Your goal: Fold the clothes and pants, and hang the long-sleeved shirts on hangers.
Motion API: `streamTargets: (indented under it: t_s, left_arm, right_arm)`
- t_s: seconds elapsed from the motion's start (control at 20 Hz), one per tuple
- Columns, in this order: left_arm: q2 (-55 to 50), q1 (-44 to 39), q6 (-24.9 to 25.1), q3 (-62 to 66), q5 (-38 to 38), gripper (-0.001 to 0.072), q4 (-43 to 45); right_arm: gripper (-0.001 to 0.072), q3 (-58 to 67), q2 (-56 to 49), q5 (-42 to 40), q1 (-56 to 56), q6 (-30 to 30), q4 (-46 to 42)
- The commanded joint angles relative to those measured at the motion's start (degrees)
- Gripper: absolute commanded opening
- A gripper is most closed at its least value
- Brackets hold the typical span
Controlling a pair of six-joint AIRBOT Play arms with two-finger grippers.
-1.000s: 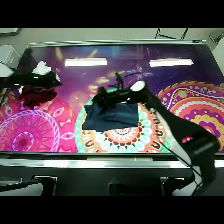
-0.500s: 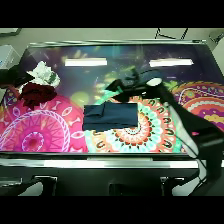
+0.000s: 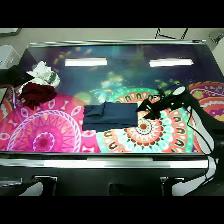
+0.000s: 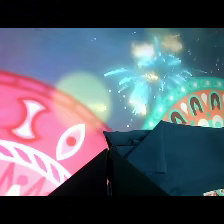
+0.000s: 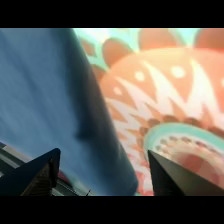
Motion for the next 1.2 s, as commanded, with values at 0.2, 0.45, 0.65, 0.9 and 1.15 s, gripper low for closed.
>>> streamTargets:
  t_s: [0.2, 0.45, 0.65, 0.9, 1.15]
  left_arm:
    - [0.0, -2.6, -0.4, 0.0, 0.2, 0.0017, -0.1]
    - [-0.4, -3.5, -0.4, 0.0, 2.0, 0.0017, -0.1]
    - [-1.2, -4.8, -0.4, 0.0, 3.9, 0.0017, -0.1]
    - [-2.2, -6.7, -1.4, -0.6, 3.9, 0.0018, -0.2]
    - [-2.2, -7.8, -3.6, -0.7, 3.7, 0.0018, -0.1]
  right_arm:
    - [0.0038, 0.5, -4.0, 1.9, 3.4, -9.1, 9.6]
    - [0.0036, 23.7, 1.3, 12.5, -3.3, -2.6, 9.4]
    - [0.0036, 43.9, 2.0, 17.7, -14.2, 5.6, 9.2]
    - [0.0037, 44.4, 2.1, 15.7, -33.8, 6.9, 7.8]
    - [0.0037, 42.9, -0.8, 17.2, -51.1, 6.9, -2.1]
